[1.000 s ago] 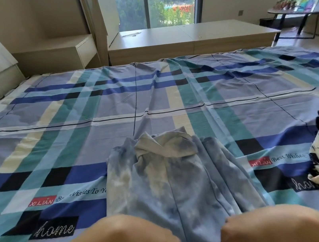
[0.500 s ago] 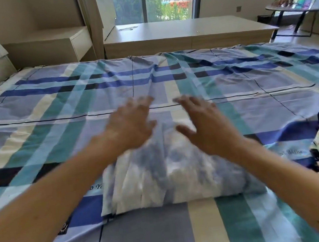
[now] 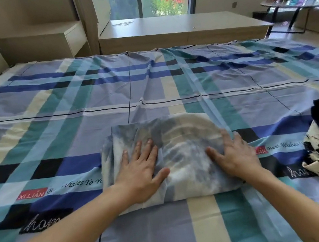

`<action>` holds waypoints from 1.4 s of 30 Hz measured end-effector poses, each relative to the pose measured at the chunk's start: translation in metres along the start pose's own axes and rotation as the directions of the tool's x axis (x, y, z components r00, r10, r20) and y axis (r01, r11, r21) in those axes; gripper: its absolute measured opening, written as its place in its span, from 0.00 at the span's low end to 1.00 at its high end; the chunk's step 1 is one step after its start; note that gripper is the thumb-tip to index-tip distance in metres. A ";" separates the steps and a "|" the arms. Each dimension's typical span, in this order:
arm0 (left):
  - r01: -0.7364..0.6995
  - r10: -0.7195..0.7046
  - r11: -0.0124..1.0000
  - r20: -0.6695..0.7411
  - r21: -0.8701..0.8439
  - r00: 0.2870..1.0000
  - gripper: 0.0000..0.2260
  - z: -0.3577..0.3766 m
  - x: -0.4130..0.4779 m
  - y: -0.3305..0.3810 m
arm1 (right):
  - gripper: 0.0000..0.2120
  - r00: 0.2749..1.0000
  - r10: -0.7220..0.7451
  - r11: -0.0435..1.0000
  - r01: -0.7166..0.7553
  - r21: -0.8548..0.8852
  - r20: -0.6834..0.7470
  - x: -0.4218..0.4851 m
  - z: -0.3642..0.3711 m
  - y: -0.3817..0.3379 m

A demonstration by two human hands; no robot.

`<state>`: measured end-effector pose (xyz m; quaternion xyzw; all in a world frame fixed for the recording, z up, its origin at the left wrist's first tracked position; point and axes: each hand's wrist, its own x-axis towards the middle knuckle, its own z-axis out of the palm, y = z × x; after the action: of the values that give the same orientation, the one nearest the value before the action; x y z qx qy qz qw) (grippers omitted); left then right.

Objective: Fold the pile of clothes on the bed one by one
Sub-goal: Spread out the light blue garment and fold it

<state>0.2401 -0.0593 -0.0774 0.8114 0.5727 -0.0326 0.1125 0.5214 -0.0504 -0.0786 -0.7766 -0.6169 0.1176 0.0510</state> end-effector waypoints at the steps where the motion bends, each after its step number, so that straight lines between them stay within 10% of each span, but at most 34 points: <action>1: -0.015 0.015 1.000 -0.058 -0.009 0.998 0.46 -0.004 0.002 0.006 | 0.44 0.999 0.047 0.999 -0.047 0.019 0.017 0.002 -0.006 0.003; 5: -0.195 0.188 0.981 -0.247 -0.003 0.951 0.37 -0.009 0.009 0.026 | 0.42 0.994 0.018 0.919 -0.058 0.389 0.104 0.009 -0.024 0.009; 12: -0.150 0.151 0.989 -0.047 0.016 0.987 0.35 0.026 0.019 0.025 | 0.20 0.964 0.032 0.598 -0.232 0.767 0.266 0.005 -0.016 0.006; 19: -0.114 0.136 0.925 0.037 -0.361 0.990 0.27 -0.004 0.023 0.027 | 0.14 0.989 -0.071 0.698 -0.041 0.715 0.127 -0.002 -0.055 -0.039; 22: 0.090 0.094 0.470 0.151 -0.878 0.984 0.22 -0.032 0.024 0.021 | 0.09 0.972 -0.227 0.815 0.220 0.536 -0.055 -0.005 -0.084 -0.091; 25: 0.282 0.204 -0.119 0.254 -0.952 0.945 0.24 -0.043 0.018 -0.006 | 0.08 0.890 -0.415 0.871 0.449 0.201 -0.190 -0.016 -0.096 -0.149; 28: 0.316 0.295 -0.260 0.237 -0.912 0.926 0.34 -0.044 0.011 -0.038 | 0.10 0.803 -0.567 0.821 0.569 -0.049 -0.184 -0.041 -0.087 -0.202; 32: 0.248 -0.104 -0.367 0.304 -0.897 0.947 0.34 -0.066 0.017 -0.071 | 0.13 0.789 -0.606 0.794 0.594 -0.129 -0.099 -0.070 -0.053 -0.239; 34: 0.166 -0.444 -0.209 0.245 -0.964 0.862 0.31 -0.081 0.018 -0.086 | 0.12 0.773 -0.633 0.774 0.630 -0.067 -0.041 -0.081 -0.034 -0.247; 37: 0.157 -0.713 0.406 -0.205 -0.900 0.670 0.20 -0.089 0.022 -0.102 | 0.23 0.769 -0.632 0.775 0.629 0.059 0.099 -0.092 -0.009 -0.247; 39: -0.116 -0.432 0.718 -0.570 -0.686 0.700 0.09 -0.093 0.018 -0.098 | 0.30 0.743 -0.648 0.761 0.642 0.096 0.168 -0.096 0.005 -0.239; 42: -0.474 0.197 0.818 -0.617 -0.325 0.762 0.12 -0.088 0.014 -0.080 | 0.30 0.653 -0.741 0.671 0.718 0.185 0.158 -0.097 0.018 -0.225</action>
<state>0.1628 -0.0015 -0.0063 0.8252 0.4106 0.3638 0.1347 0.2832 -0.0929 -0.0343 -0.4411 -0.8713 0.2046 0.0667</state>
